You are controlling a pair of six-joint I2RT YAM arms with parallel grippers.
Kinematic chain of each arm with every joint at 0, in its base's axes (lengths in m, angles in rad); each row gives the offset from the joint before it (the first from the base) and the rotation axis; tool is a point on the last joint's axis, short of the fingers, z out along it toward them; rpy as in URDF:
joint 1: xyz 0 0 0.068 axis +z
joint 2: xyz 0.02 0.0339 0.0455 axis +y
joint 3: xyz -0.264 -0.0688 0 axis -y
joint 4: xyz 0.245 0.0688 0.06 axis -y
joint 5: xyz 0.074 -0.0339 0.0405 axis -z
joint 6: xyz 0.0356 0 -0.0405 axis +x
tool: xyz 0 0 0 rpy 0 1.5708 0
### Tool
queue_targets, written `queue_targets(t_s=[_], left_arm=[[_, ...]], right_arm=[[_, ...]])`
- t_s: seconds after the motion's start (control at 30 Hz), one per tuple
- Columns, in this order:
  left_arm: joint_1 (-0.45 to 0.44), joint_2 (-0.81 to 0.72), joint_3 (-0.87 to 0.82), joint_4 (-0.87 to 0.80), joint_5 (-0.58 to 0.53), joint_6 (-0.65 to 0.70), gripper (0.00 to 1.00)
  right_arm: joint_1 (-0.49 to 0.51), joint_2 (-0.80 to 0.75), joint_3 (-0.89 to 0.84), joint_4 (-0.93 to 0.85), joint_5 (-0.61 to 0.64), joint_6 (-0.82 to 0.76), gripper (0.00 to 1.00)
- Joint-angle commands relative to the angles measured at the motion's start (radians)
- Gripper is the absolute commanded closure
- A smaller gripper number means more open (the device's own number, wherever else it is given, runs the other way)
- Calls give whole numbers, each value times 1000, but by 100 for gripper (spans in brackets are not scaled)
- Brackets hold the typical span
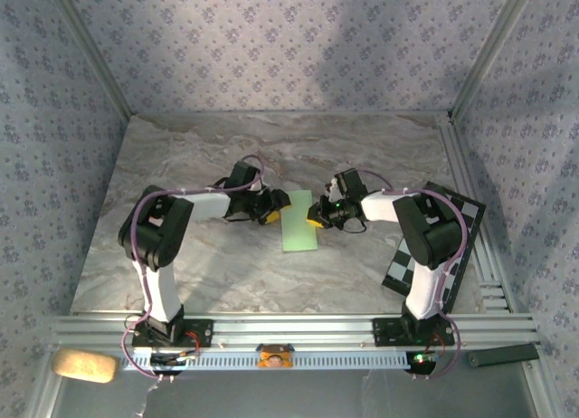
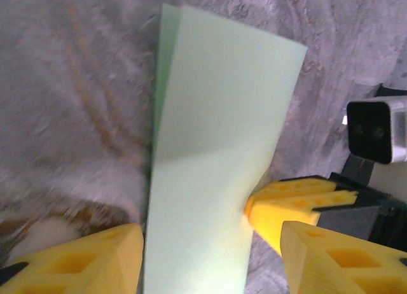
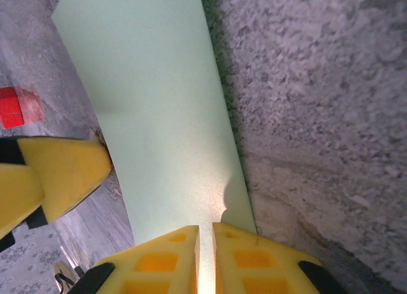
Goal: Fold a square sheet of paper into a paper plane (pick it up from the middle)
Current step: Third fold the triangle at the center of the table.
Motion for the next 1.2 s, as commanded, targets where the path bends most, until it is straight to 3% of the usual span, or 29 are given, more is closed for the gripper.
queue_targets(t_s=[0.0,0.17,0.37,0.67,0.87,1.17], left_arm=[[-11,-94,-7,-126,-67,61,41],[-23,-90,-34,-153,-16,39,43],[-72,-59,14,-246,-33,39,47],[-80,-10,19,-196,5,38,49],[-80,-5,17,-153,20,33,56],[-75,2,4,-79,13,3,57]], right_arm=[[18,34,-36,-88,44,19,85],[18,40,-44,-81,43,26,85],[17,35,-61,-65,45,29,85],[17,39,-63,-63,45,29,85],[16,42,-62,-64,45,29,85],[18,40,-65,-58,44,30,85]])
